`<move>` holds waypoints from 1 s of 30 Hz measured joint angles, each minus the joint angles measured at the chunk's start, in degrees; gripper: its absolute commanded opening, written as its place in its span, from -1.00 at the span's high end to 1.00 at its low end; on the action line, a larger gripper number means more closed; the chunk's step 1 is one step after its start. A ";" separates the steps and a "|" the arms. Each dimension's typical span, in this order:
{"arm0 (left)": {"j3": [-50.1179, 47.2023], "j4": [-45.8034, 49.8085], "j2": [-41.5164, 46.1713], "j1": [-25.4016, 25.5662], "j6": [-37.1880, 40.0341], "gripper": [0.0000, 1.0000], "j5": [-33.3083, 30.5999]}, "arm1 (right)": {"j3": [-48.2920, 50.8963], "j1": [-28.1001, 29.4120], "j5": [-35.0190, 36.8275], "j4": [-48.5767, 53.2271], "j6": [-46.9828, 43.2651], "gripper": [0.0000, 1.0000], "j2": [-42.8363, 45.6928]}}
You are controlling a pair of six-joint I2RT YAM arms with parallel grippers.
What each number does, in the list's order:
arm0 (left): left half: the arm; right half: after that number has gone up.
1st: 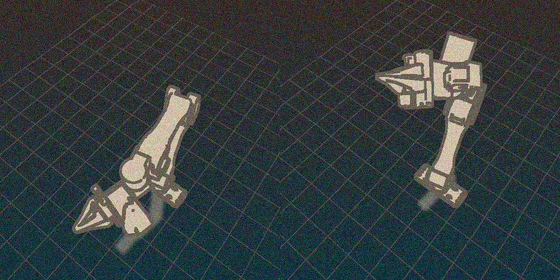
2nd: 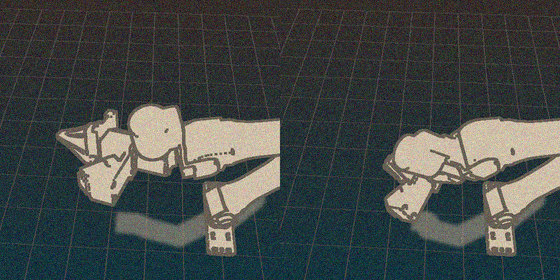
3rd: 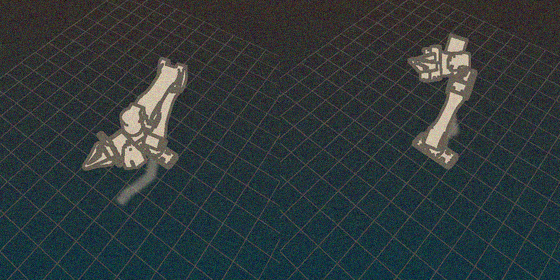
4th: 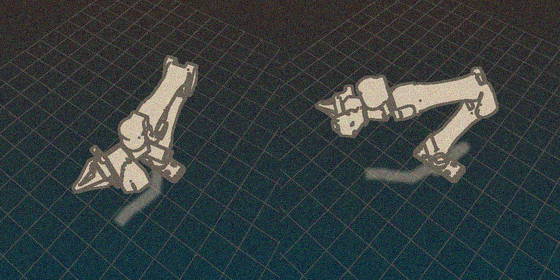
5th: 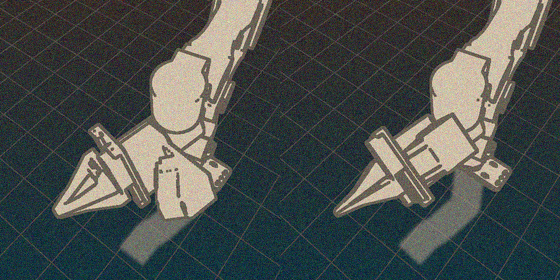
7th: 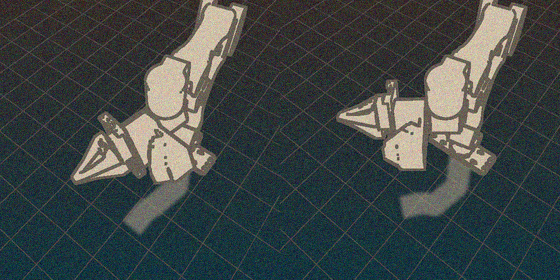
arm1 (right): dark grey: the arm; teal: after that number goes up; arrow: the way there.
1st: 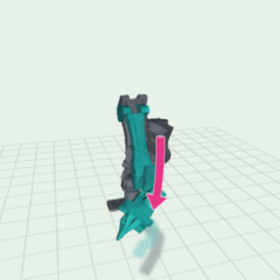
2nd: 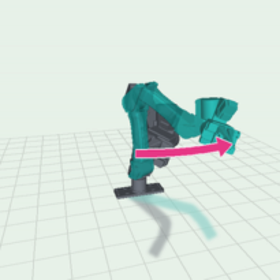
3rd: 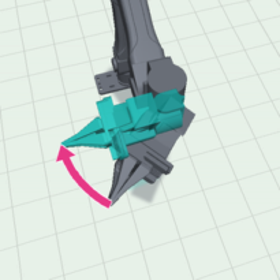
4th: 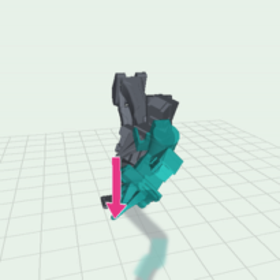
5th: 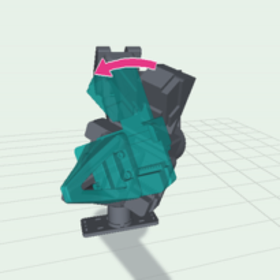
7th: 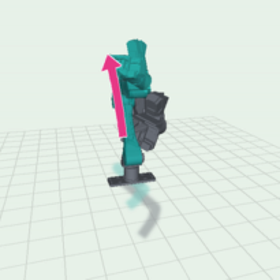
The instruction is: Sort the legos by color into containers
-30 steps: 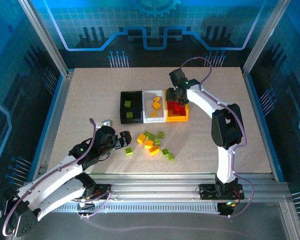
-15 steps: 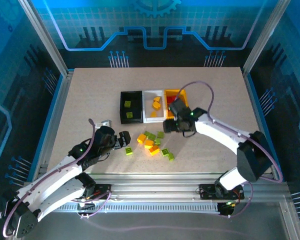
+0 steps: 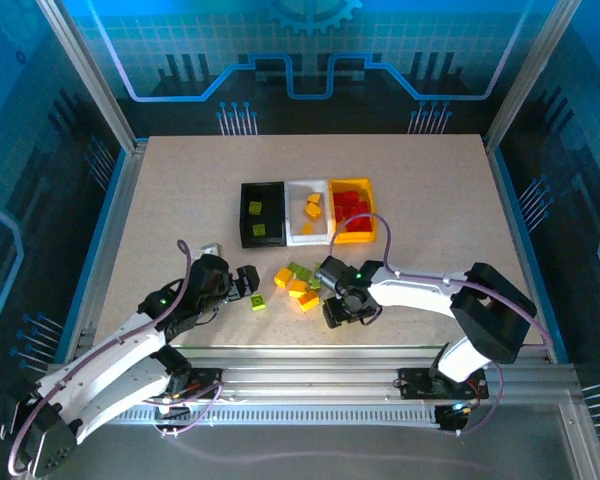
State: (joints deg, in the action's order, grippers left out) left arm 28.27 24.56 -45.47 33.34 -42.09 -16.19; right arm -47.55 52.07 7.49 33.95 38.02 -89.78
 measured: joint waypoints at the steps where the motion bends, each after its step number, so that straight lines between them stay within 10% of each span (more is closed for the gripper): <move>1: -0.02 0.02 0.02 -0.09 0.00 -0.98 0.02 | -0.04 0.02 0.50 -0.02 0.22 0.16 -0.22; 8: -0.28 0.02 0.15 -0.44 0.00 -0.98 0.15 | -1.29 0.02 1.44 1.11 -0.98 0.59 0.50; 16: -1.64 0.50 2.49 -0.63 -0.13 -0.98 0.09 | -20.98 -0.46 1.31 4.13 -5.66 0.55 0.59; 30: -1.88 2.67 4.72 -1.36 -1.51 -0.98 0.17 | -72.98 -6.67 2.45 4.79 -10.27 0.29 -42.60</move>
State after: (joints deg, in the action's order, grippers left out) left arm 26.39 27.22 -40.75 31.99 -43.59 -16.01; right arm -120.53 45.41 9.93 38.74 27.75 -132.38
